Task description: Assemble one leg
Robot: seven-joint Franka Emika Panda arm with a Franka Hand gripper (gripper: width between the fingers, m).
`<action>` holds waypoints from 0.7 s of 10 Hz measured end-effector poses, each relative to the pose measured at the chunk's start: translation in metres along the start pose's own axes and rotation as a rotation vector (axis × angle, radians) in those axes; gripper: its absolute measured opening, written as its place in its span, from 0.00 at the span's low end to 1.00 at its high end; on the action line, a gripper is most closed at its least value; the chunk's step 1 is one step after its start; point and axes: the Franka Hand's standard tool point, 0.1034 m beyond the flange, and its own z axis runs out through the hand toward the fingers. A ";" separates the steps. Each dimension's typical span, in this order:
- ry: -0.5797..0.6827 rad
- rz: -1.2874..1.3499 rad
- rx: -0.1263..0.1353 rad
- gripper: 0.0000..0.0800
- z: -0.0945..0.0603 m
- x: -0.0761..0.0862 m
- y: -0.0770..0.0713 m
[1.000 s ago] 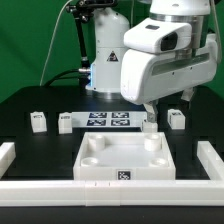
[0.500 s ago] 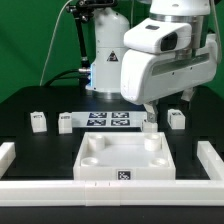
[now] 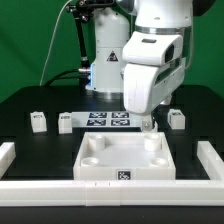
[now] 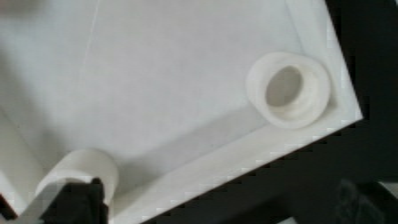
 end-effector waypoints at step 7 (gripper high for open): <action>0.013 -0.252 -0.006 0.81 0.013 -0.023 -0.002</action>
Offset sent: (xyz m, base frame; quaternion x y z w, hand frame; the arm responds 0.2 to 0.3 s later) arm 0.0000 0.0000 0.0000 0.0000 0.0000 0.0000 1.0000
